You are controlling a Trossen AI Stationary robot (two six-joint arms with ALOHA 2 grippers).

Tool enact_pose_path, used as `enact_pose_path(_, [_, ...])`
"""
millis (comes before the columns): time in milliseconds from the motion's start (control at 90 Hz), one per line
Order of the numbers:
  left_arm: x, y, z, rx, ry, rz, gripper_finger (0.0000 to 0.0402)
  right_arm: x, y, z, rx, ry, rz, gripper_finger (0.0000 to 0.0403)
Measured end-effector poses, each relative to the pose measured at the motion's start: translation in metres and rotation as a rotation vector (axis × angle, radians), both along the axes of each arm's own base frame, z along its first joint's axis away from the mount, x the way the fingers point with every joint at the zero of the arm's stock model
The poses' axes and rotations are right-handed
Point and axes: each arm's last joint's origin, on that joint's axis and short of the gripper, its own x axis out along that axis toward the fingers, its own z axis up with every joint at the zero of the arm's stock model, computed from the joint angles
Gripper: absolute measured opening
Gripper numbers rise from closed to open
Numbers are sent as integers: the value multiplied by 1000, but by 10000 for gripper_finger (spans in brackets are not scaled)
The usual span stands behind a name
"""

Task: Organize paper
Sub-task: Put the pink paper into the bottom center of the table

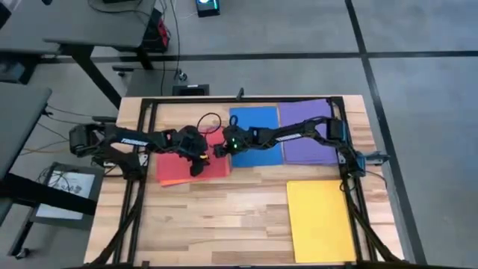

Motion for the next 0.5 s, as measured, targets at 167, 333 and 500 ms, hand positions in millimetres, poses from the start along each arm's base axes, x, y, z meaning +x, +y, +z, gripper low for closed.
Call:
enact_pose_path(167, [5,15,27,192,100,49,115,2,-8,8,-39,10,32,211])
enact_pose_path(333, [-4,44,43,335,264,135,116,1,-8,7,-34,22,35,211])
enact_pose_path(500, [-25,84,31,207,358,267,130,0,-6,7,-13,28,60,211])
